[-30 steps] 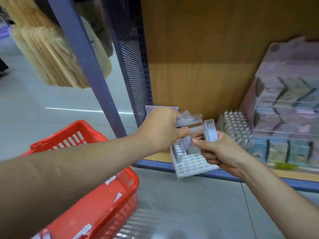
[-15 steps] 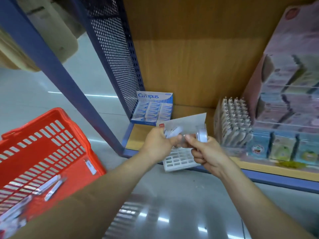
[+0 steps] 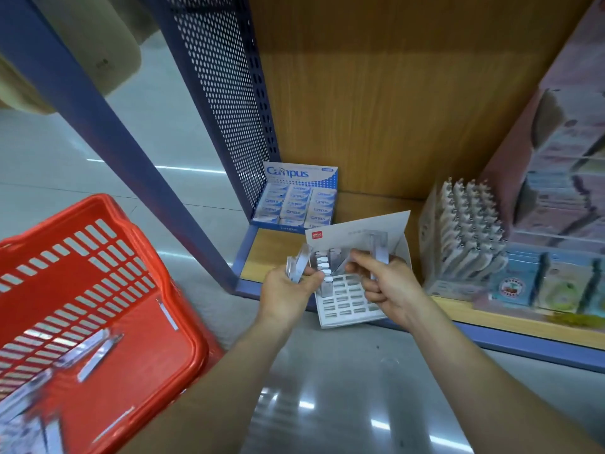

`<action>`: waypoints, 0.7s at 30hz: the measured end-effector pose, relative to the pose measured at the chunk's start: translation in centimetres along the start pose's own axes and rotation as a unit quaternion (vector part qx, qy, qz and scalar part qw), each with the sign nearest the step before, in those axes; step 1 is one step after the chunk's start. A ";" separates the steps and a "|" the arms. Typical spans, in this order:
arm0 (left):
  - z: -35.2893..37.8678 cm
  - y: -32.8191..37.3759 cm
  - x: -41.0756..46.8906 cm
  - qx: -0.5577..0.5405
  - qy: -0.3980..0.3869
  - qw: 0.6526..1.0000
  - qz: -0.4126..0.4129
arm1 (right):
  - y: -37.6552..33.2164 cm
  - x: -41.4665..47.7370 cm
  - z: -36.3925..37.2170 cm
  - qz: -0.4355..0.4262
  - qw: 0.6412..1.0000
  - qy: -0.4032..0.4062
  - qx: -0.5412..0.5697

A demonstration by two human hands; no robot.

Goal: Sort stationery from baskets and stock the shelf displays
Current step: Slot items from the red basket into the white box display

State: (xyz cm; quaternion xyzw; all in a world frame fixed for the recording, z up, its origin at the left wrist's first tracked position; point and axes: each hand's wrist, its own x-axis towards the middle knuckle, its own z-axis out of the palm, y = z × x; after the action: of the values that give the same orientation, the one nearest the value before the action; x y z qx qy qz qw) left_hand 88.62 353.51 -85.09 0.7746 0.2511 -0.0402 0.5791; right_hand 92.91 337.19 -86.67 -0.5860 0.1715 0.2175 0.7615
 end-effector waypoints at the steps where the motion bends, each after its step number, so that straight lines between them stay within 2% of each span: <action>1: 0.1 0.0 0.1 0.000 -0.002 1.000 0.000 | -0.1 0.1 0.0 0.002 1.000 0.000 -0.013; 8: 0.4 0.6 0.8 -0.023 -0.009 1.000 0.010 | -0.4 0.9 1.0 0.008 0.998 0.031 -0.046; 21: 2.3 2.0 1.8 -0.012 -0.006 0.999 0.032 | 1.7 1.5 1.9 0.067 0.994 0.027 0.081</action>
State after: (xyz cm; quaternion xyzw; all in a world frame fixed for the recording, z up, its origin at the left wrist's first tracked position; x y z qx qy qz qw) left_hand 91.56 351.65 -84.72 0.7750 0.2236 -0.0234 0.5906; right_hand 93.26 339.59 -88.32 -0.5150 0.2481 0.2379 0.7853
